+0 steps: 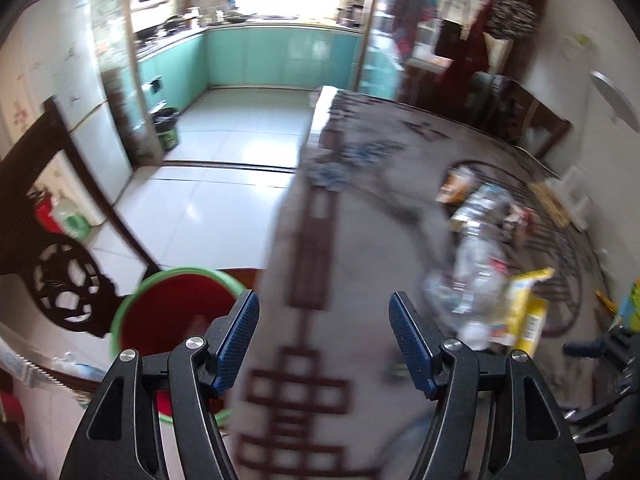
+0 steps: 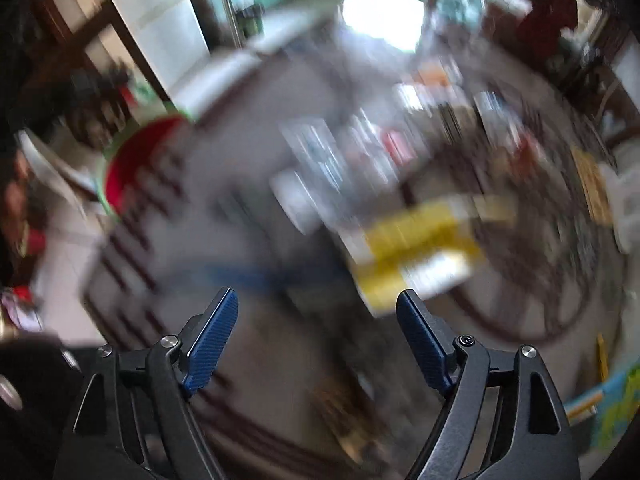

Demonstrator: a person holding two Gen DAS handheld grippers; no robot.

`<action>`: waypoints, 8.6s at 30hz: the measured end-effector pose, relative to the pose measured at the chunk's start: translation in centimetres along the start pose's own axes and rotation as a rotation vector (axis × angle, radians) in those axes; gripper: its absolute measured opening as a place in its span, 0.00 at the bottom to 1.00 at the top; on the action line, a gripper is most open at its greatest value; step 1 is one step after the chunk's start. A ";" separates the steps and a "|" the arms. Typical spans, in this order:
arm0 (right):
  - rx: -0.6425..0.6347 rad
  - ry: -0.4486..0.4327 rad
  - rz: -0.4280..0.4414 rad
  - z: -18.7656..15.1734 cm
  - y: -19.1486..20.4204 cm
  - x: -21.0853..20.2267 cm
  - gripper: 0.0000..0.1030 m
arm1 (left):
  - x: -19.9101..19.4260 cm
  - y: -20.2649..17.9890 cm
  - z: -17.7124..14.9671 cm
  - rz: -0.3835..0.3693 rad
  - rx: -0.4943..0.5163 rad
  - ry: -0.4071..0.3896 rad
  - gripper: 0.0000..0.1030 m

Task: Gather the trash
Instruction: 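Grasp yellow medicine box with left gripper while right gripper grasps brown cigarette pack, then carry medicine box and cigarette pack over the red bucket, then open both grippers to drop the boxes into the bucket, then grasp clear water bottle with right gripper while left gripper grasps clear plastic wrapper, then carry the water bottle and plastic wrapper over the red bucket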

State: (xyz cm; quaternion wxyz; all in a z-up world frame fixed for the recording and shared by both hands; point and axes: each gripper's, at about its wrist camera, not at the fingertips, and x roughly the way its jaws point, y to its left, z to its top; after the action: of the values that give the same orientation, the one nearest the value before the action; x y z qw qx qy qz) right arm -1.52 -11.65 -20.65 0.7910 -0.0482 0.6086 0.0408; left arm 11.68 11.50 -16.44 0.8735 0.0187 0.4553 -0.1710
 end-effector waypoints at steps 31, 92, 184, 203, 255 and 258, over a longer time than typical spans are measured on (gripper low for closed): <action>0.480 -0.129 0.060 -10.0 -15.9 -2.0 0.32 | 13.1 -27.3 -4.2 -0.145 0.497 0.301 0.65; 0.288 -0.420 0.027 4.2 -0.5 -7.6 0.32 | -4.7 -5.7 0.8 -0.081 0.036 -0.092 0.38; 0.097 -0.274 0.232 16.9 18.4 0.5 0.50 | -0.6 21.1 -1.8 0.097 -0.250 0.042 0.61; 0.677 -0.205 -0.017 9.4 -4.9 3.3 0.67 | 1.0 8.8 0.4 0.007 -0.109 0.066 0.61; 0.468 -0.336 0.144 4.7 -7.8 -3.7 0.44 | 5.9 -6.8 2.2 -0.102 -0.003 0.068 0.02; 0.430 -0.353 0.129 5.3 -6.1 -4.2 0.44 | 4.6 -5.2 2.2 -0.092 -0.021 0.052 0.02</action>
State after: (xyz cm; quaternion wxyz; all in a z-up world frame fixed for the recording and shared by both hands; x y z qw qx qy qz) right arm 3.29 -17.02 -15.12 0.8725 0.1674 0.4580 -0.0316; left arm 14.21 4.90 -18.18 0.8526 -0.0071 0.4803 -0.2058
